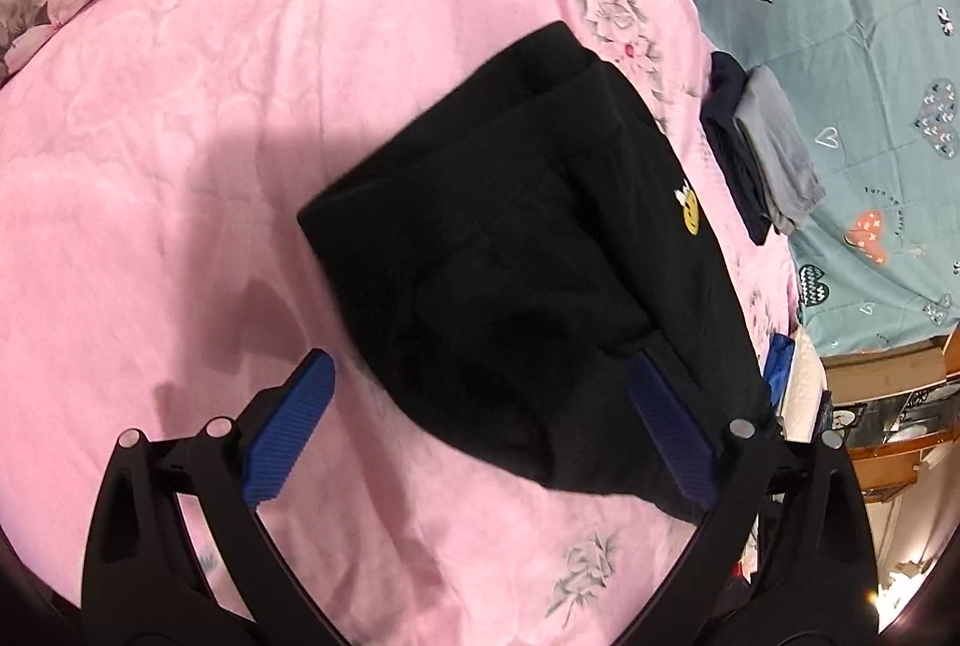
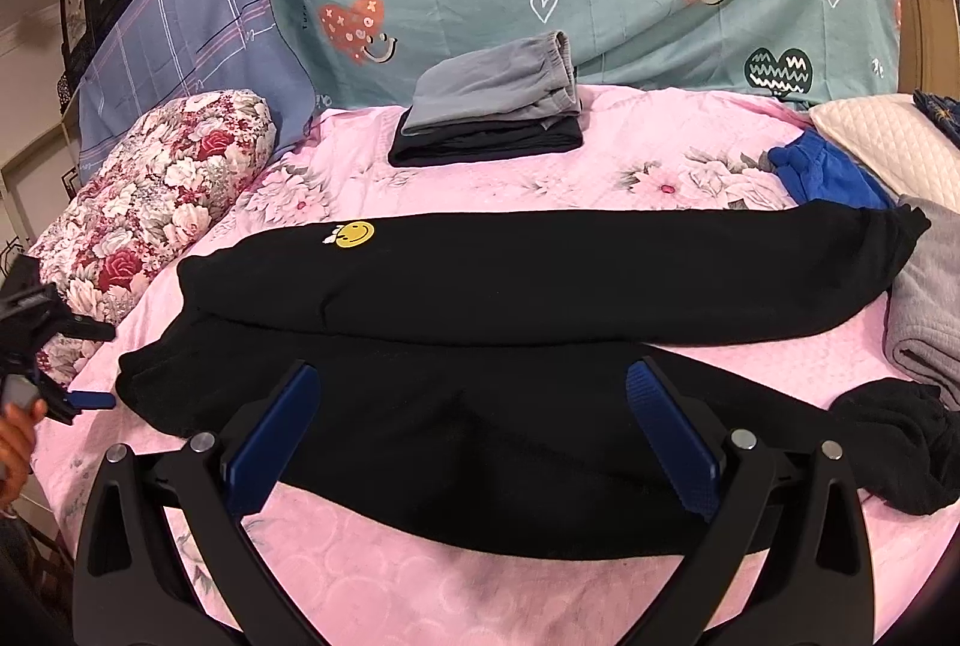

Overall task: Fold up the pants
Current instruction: 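Grasp the waistband of the black sweatpants with the left tool and lift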

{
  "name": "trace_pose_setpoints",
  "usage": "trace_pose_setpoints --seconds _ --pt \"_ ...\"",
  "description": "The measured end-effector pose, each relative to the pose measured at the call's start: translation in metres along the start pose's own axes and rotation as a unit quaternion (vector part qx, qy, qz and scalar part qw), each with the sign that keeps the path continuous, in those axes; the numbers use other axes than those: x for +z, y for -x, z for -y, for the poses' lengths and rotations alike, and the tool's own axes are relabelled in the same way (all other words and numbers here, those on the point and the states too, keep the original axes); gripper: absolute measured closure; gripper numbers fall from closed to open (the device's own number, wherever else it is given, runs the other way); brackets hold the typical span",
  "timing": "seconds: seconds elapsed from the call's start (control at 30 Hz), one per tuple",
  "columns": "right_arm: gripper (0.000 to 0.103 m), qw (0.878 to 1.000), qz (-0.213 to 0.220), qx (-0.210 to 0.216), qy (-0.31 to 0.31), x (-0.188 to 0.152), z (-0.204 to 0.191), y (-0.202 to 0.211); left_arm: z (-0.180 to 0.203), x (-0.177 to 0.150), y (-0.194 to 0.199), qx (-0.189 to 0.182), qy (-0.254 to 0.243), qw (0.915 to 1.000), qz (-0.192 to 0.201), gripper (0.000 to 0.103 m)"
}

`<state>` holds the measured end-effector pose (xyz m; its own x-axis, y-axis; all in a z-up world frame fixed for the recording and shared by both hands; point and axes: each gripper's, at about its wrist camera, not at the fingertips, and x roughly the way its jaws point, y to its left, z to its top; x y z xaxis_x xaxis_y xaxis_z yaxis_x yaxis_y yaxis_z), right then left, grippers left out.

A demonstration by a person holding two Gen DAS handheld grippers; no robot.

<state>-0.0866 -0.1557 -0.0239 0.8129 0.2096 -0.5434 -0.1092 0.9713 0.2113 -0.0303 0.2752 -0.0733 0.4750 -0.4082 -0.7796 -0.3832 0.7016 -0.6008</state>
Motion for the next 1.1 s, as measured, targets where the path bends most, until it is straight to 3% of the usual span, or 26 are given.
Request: trace_pose_setpoints --seconds 0.3,0.57,0.67,0.87,1.1 --pt "0.001 0.999 -0.008 -0.040 -0.018 -0.006 0.040 0.027 -0.002 0.015 0.004 0.018 -0.013 0.9996 0.017 0.004" --pt "0.001 0.991 -0.019 -0.056 -0.116 -0.014 0.101 0.042 0.003 0.017 -0.002 0.025 -0.027 0.9993 0.010 0.005" --pt "0.001 0.989 -0.011 -0.051 -0.135 -0.016 0.107 0.048 0.006 0.017 -0.002 0.026 -0.033 0.9990 0.017 0.005" --pt "0.001 0.993 -0.022 -0.062 -0.097 -0.019 0.099 0.044 0.014 0.017 -0.004 0.037 -0.053 0.9976 0.023 0.006" --pt "0.001 0.992 -0.035 -0.049 -0.108 -0.021 0.103 0.039 0.010 0.016 -0.018 0.047 -0.062 0.9968 0.018 0.008"
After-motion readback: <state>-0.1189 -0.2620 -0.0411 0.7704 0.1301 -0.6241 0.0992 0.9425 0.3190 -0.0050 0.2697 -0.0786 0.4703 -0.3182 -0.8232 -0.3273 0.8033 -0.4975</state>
